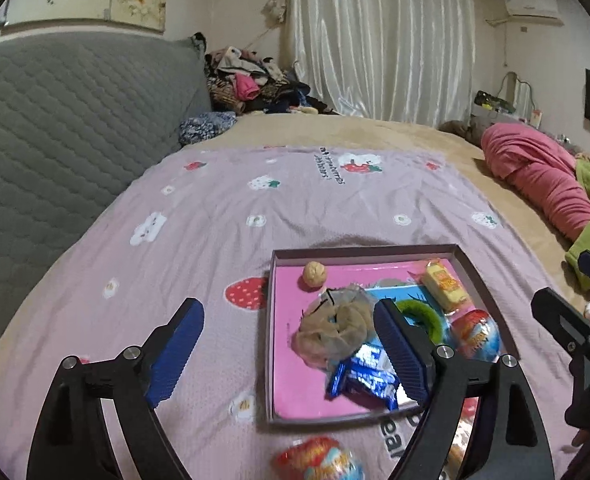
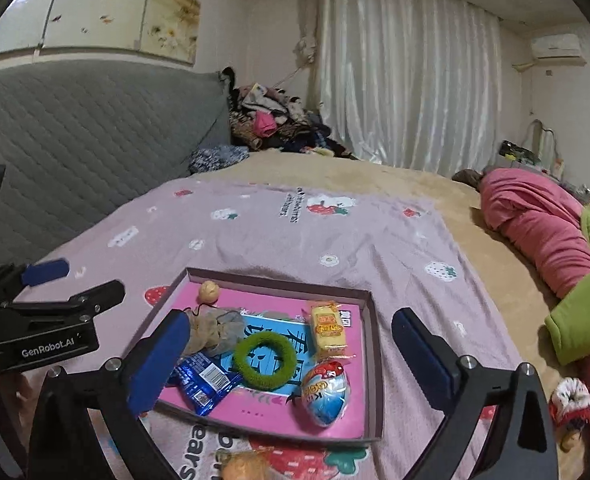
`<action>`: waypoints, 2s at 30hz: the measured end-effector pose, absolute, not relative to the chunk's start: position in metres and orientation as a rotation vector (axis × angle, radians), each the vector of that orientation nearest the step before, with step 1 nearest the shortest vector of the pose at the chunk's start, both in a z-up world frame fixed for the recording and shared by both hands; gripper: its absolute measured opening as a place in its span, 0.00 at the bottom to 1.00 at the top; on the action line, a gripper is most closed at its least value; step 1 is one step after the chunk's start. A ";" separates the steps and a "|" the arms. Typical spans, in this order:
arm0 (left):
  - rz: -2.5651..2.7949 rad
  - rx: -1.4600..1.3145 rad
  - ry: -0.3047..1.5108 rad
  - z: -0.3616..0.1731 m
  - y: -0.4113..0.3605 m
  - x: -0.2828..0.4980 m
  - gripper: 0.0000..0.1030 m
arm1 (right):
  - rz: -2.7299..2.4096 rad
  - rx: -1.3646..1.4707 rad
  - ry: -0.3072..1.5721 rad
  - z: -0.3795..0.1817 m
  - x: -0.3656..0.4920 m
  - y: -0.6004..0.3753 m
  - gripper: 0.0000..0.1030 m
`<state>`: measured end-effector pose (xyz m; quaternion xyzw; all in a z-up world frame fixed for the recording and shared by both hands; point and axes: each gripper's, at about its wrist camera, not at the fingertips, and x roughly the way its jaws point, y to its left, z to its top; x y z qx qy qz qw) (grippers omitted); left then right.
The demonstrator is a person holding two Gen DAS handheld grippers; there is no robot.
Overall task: Organize objects
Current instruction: 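Withdraw both open tools from the tray and back away, then move left tool toward the chocolate egg while right moves toward the bread roll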
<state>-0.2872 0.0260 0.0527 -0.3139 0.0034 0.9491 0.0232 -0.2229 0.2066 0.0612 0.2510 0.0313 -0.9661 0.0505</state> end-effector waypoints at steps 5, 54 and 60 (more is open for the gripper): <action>2.942 -0.941 -0.027 0.072 0.020 -0.260 0.85 | -2.937 0.757 0.098 0.081 -0.205 0.201 0.99; 2.993 -0.930 0.129 0.129 0.012 -0.076 0.97 | -2.895 0.737 0.154 0.144 -0.022 0.199 0.99; 2.983 -0.974 0.115 0.109 0.008 -0.068 0.97 | -2.883 0.755 0.169 0.126 -0.011 0.194 0.99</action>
